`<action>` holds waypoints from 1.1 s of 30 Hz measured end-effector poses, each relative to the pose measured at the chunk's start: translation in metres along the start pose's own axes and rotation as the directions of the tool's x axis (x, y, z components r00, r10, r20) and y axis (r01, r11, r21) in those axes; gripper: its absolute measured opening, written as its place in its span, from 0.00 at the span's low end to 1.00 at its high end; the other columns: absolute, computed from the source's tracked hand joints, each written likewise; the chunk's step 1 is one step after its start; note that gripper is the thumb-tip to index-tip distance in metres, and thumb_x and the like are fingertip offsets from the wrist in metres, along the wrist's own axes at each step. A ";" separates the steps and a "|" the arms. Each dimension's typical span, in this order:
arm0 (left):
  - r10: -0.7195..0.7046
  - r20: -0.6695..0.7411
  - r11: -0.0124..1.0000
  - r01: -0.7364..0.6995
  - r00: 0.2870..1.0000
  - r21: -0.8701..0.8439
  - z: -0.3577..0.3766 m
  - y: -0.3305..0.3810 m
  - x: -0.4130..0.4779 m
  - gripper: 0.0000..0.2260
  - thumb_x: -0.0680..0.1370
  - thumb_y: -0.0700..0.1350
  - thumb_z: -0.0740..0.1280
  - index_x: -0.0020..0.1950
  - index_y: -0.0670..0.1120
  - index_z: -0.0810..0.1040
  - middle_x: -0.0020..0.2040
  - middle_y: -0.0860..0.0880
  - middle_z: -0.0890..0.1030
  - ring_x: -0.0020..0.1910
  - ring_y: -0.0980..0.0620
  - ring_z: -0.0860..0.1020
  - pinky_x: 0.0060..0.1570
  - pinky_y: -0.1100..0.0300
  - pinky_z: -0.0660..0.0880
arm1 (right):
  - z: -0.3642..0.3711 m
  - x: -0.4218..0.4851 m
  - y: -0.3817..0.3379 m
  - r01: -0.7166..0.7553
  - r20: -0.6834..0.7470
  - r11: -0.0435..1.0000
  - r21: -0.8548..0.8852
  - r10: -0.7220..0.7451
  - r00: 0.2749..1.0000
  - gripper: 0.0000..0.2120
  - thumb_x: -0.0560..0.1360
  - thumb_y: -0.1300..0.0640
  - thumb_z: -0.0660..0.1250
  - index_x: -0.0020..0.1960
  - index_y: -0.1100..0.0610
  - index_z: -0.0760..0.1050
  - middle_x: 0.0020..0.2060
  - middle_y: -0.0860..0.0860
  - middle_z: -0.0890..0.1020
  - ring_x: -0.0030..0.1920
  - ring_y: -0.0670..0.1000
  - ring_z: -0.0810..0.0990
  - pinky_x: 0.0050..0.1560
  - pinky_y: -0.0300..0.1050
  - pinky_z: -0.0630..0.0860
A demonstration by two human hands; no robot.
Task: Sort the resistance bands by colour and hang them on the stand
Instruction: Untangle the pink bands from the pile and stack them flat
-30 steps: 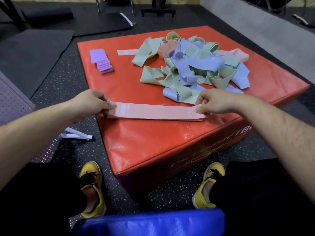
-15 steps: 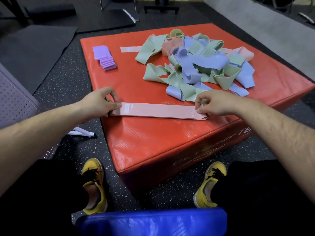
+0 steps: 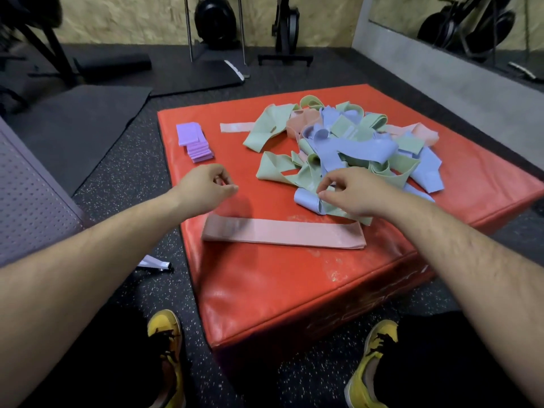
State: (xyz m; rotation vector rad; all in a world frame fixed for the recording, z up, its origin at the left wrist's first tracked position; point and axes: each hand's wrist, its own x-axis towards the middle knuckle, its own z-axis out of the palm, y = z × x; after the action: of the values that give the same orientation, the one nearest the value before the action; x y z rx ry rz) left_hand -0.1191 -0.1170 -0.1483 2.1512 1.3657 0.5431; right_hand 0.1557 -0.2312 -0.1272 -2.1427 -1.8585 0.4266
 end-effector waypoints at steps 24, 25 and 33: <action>0.003 -0.269 0.980 0.050 0.963 0.193 0.005 -0.023 0.152 0.18 0.74 0.41 0.65 0.64 0.49 0.78 0.63 0.47 0.75 0.63 0.43 0.71 0.57 0.52 0.66 | 0.075 0.277 -0.121 0.135 0.066 0.986 -0.093 -0.129 0.989 0.18 0.78 0.54 0.63 0.67 0.46 0.74 0.68 0.56 0.69 0.70 0.60 0.67 0.68 0.52 0.67; -0.015 -0.282 0.980 0.071 0.959 0.187 0.004 -0.026 0.155 0.18 0.74 0.40 0.64 0.64 0.49 0.78 0.63 0.47 0.75 0.62 0.44 0.71 0.57 0.52 0.65 | 0.079 0.287 -0.123 0.119 0.114 0.989 -0.084 -0.109 0.987 0.19 0.78 0.54 0.63 0.68 0.44 0.73 0.71 0.57 0.66 0.72 0.61 0.64 0.69 0.52 0.65; -0.110 -0.271 0.970 0.162 0.956 0.179 0.003 -0.036 0.159 0.16 0.75 0.41 0.62 0.62 0.48 0.77 0.63 0.46 0.73 0.63 0.42 0.70 0.61 0.51 0.64 | 0.101 0.320 -0.125 0.127 0.182 0.944 -0.305 -0.074 0.981 0.26 0.81 0.50 0.56 0.78 0.56 0.60 0.79 0.51 0.57 0.76 0.59 0.57 0.71 0.56 0.63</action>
State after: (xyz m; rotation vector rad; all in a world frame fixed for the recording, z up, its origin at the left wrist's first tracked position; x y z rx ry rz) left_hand -0.0779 0.0398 -0.1646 2.1768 1.7648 0.6774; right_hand 0.0451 0.1047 -0.1849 -2.2544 -2.2545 0.3124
